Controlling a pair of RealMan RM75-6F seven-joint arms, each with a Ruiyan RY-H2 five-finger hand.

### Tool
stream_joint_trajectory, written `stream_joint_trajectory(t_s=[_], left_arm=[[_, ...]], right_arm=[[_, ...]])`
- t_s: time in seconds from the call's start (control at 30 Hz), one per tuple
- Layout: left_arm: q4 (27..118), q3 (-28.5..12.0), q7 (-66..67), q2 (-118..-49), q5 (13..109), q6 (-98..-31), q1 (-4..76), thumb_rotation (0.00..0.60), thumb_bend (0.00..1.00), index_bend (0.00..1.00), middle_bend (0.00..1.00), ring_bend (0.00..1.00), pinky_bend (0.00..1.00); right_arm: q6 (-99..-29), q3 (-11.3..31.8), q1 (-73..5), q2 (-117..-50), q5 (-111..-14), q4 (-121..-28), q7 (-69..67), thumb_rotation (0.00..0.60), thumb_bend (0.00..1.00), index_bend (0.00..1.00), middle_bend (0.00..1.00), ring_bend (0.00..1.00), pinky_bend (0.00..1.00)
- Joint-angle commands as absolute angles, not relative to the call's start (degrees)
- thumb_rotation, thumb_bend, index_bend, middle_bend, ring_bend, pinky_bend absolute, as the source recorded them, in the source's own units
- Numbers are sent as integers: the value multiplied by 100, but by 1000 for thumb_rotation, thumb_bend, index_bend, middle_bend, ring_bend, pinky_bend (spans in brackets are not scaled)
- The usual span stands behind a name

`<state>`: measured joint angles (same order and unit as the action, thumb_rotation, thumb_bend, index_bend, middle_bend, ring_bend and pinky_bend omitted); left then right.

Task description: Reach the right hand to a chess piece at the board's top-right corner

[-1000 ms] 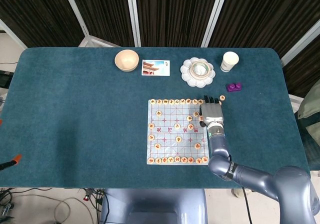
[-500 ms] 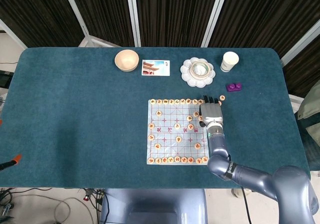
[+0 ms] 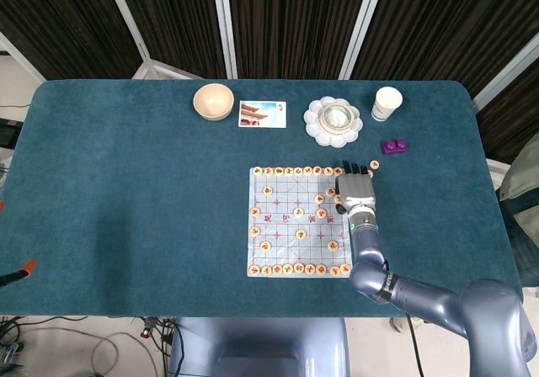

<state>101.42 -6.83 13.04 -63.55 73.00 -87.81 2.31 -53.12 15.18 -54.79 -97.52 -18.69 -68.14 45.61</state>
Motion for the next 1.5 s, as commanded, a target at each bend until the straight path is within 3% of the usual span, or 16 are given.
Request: stream_joint_trajectory(t_s=[0.03,1.2,1.5], left_arm=[[10139,-684,1303,-6354,7298,-8780,232,600,0,73,0,0,0],[10143,-687,1325,-6356,7270,-8772,237,600,0,73,0,0,0],[10141,-698,1293,-6342,7269,-8787,230,600,0,73,0,0,0]], right_arm=[[-5311,1518,-5482,-9755,-1865,-6804,4564,600,378,479,0,46,92],[-5317,1528,-5499,-9684,-1765,-6877,4627,600,378,446,0,42,92],[-5517,1593,-5403,-9118,-1952,-7948,4509,600,378,439,0,33,92]])
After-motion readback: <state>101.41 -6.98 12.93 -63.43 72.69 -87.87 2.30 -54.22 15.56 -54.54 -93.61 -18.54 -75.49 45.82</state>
